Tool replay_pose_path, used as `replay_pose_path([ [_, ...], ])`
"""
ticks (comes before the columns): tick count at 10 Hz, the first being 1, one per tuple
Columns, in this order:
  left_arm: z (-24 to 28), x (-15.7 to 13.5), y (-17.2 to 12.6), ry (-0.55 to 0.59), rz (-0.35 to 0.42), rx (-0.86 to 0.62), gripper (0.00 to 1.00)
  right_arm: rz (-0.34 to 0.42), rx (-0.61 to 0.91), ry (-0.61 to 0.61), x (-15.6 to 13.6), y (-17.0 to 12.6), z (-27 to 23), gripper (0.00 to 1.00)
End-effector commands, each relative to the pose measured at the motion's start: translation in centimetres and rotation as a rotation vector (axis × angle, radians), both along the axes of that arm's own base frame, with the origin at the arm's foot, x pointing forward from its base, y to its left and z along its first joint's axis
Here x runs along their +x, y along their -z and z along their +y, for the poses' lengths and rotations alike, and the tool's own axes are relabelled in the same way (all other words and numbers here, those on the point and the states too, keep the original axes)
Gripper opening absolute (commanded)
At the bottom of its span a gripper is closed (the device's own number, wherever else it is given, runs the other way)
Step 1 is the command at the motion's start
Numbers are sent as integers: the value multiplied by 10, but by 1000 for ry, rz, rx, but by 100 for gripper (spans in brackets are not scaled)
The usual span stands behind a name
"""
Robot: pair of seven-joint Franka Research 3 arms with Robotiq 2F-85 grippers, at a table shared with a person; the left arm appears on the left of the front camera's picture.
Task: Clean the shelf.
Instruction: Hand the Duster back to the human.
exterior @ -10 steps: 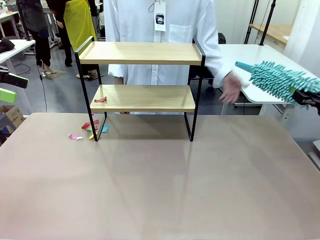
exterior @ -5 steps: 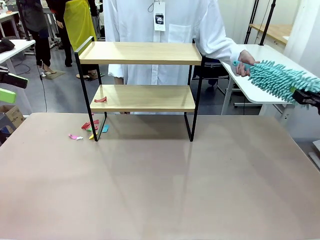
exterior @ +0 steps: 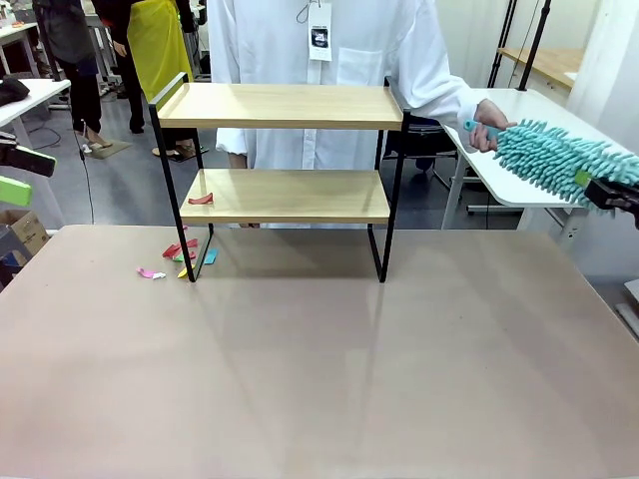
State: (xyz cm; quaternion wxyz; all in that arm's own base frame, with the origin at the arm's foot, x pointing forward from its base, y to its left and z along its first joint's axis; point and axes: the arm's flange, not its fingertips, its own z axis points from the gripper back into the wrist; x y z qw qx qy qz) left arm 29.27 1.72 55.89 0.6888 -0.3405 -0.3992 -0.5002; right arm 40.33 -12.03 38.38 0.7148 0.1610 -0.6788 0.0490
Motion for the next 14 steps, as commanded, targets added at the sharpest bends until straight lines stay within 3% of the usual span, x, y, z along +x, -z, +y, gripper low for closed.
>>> replay_pose_path([
  [1, -2, 3, -2, 11, -24, -23, 100, 29, 21, -5, -6, -12, -2, 100],
  [2, -2, 3, -2, 11, -24, -23, 100, 21, 48, -10, -10, -23, -4, 87],
  [3, -2, 3, -2, 11, -24, -23, 100, -15, 85, -15, -15, -41, -7, 100],
  [6, -2, 3, -2, 11, -24, -23, 100, -141, 217, -4, -33, -112, -26, 100],
  [9, -2, 3, -2, 11, -24, -23, 100, -277, 477, 67, -50, -176, -84, 100],
  [12, -2, 3, -2, 11, -24, -23, 100, -310, 626, 106, -55, -182, -127, 100],
  [13, -2, 3, -2, 11, -24, -23, 100, -299, 634, 109, -50, -176, -130, 100],
  [14, -2, 3, -2, 11, -24, -23, 100, -303, 560, 108, -66, -188, -122, 100],
])
